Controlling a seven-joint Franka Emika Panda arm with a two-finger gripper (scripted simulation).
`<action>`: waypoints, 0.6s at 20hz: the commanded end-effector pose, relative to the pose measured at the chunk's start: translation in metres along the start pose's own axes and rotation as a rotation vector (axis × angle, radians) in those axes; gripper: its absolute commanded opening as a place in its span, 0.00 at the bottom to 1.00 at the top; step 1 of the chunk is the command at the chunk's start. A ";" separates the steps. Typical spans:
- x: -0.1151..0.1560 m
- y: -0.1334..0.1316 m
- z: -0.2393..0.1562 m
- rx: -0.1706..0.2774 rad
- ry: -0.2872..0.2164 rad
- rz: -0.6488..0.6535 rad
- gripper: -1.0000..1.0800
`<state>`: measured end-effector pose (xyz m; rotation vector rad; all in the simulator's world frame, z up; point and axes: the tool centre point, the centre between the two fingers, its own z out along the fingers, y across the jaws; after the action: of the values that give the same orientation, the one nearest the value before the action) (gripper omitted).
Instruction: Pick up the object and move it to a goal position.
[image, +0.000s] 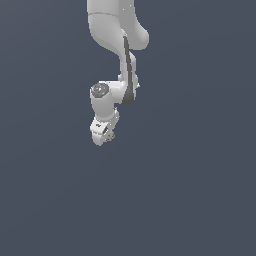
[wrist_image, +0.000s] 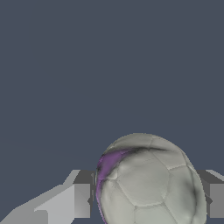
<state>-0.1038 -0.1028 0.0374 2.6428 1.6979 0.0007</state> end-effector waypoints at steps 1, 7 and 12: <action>0.000 0.000 0.001 0.001 0.000 0.000 0.00; 0.000 0.000 0.001 0.001 0.000 0.000 0.00; 0.003 -0.001 -0.001 -0.001 0.000 0.000 0.00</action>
<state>-0.1041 -0.1015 0.0377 2.6429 1.6968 0.0005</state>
